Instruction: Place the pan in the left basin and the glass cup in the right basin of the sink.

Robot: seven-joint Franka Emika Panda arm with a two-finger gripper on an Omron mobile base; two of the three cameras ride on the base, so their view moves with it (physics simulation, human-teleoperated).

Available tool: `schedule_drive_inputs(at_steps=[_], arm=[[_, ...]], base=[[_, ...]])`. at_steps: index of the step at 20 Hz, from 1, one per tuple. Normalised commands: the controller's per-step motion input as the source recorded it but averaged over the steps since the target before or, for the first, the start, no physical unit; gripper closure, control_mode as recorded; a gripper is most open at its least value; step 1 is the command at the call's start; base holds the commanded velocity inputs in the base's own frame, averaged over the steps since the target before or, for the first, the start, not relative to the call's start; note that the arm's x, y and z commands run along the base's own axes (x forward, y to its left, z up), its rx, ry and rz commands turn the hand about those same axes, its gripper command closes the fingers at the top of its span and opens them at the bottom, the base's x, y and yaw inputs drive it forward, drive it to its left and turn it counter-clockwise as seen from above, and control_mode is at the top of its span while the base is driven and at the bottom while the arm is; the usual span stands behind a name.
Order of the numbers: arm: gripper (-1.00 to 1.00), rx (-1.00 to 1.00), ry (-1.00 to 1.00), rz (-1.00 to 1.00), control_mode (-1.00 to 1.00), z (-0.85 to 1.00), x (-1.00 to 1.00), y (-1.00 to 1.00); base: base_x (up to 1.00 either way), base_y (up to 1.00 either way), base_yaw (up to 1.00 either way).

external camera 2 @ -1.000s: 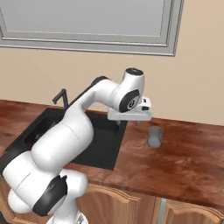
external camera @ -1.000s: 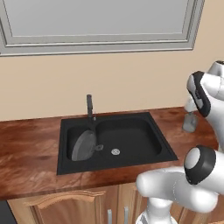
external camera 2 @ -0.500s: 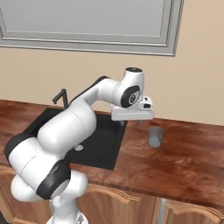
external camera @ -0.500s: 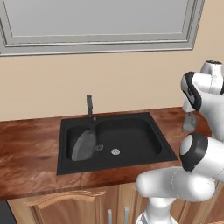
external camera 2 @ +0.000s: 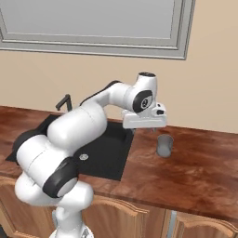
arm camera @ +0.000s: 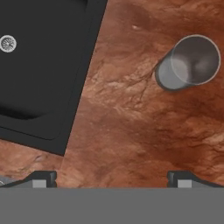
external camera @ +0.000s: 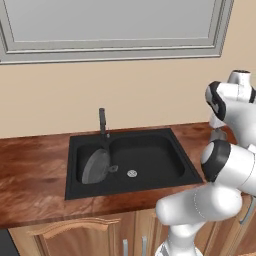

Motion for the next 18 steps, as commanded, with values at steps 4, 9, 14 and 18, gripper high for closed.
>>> schedule_drive_inputs(at_steps=[4,9,14,18], arm=[[-1.00,0.00,0.06,0.01,-1.00,-0.13,0.11,-0.05],[-1.00,0.00,0.11,0.00,-1.00,-0.19,0.14,-0.03],[-1.00,0.03,0.10,0.00,-1.00,-0.16,0.16,-0.05],[-1.00,0.04,0.10,0.00,-1.00,-0.15,0.20,-0.08]], base=[[0.00,0.00,0.00],[0.00,0.00,0.00],[0.00,0.00,0.00],[0.00,0.00,0.00]])
